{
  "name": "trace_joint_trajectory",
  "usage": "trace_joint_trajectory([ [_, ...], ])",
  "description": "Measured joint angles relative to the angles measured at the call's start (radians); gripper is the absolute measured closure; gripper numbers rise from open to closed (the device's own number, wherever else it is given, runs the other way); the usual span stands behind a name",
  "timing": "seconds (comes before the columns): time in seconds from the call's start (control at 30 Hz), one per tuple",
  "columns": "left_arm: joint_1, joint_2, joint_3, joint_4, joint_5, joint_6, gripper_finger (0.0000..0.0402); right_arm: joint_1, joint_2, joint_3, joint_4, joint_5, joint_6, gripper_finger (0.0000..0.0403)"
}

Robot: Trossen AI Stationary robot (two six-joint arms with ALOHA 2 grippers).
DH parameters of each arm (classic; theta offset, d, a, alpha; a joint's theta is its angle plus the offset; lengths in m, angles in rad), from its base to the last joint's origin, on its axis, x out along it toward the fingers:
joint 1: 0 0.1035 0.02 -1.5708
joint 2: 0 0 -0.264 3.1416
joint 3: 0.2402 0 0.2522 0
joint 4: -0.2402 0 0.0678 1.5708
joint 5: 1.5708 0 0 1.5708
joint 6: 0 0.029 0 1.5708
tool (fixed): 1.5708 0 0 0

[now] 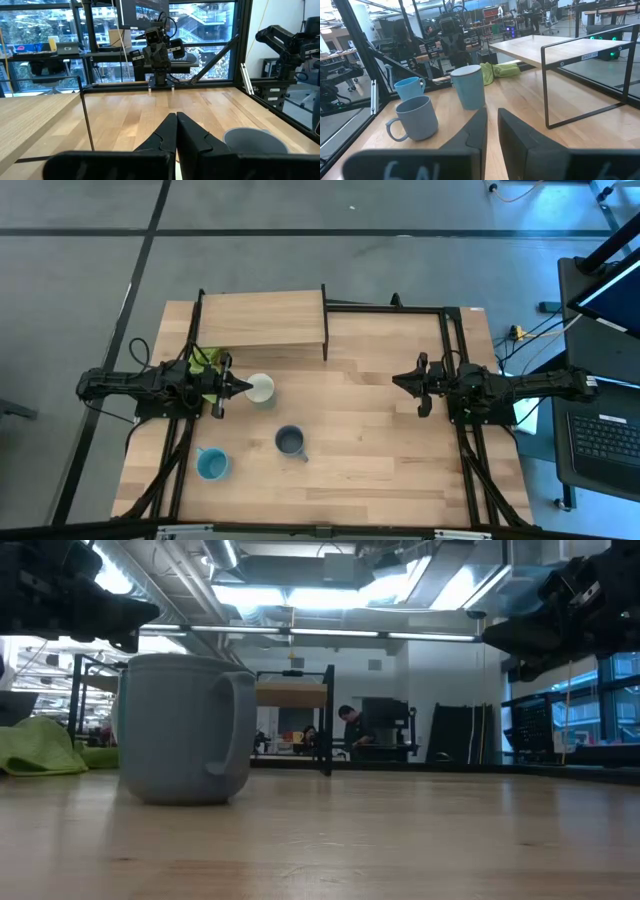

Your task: Stack small to large cups/mugs on shelf

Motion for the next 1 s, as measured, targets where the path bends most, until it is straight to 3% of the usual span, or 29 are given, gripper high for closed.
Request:
trace_joint_trajectory([
  [0.7, 0.0, 0.0, 0.0, 0.0, 0.0, 0.0, 0.0401, 0.0, 0.0, 0.0, 0.009, 0.0, 0.001, 0.0356],
  [1.0, 0.0, 0.0, 0.0, 0.0, 0.0, 0.0, 0.0401, 0.0, 0.0, 0.0, 0.021, 0.0, 0.105, 0.0356],
])
